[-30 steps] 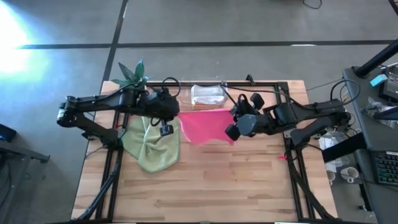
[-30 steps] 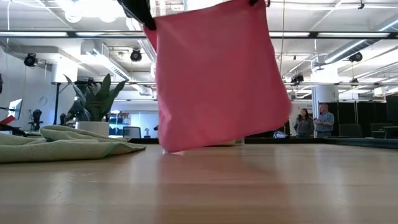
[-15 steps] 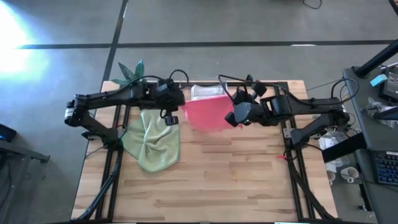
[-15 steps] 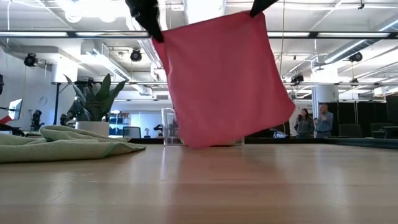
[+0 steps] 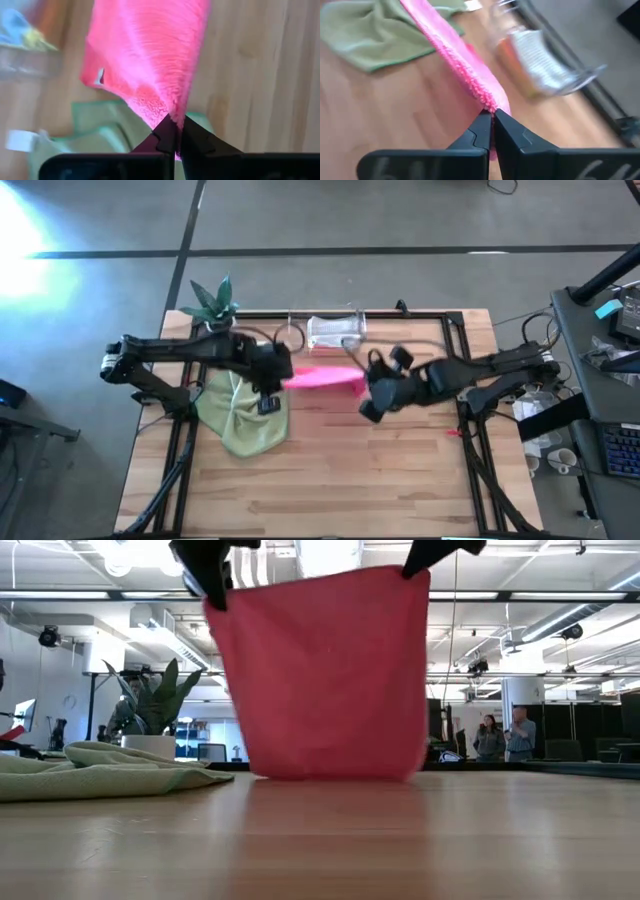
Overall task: Fold microfiber towels
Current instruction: Fold the pink microfiber cloth
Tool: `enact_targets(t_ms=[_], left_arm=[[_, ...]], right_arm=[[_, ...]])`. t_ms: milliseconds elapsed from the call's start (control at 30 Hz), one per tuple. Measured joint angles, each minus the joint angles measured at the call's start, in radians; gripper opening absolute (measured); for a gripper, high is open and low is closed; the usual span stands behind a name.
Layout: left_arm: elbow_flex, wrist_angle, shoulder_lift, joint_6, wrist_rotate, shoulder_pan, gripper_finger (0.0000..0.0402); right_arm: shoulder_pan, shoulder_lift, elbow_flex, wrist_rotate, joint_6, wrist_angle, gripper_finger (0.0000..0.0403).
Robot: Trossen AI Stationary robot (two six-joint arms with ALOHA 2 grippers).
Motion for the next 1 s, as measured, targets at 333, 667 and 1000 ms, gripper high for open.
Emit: enact_targets(t_ms=[333, 667, 1000], left_arm=[[-0.131, 0.050, 0.000, -0.259, 0.077, -0.137, 0.0000], [-0.192, 0.197, 0.000, -0.398, 0.086, -0.229, 0.0000], [-0.320, 0.301, 0.000, -0.477, 0.070, -0.230, 0.0000]], right_arm=[[0.145, 0.027, -0.212, -0.144, 0.192, 0.336, 0.0008], [0.235, 0.050, -0.346, -0.221, 0.439, 0.454, 0.0008], [0.245, 0.147, -0.429, -0.244, 0.535, 0.628, 0.0008]])
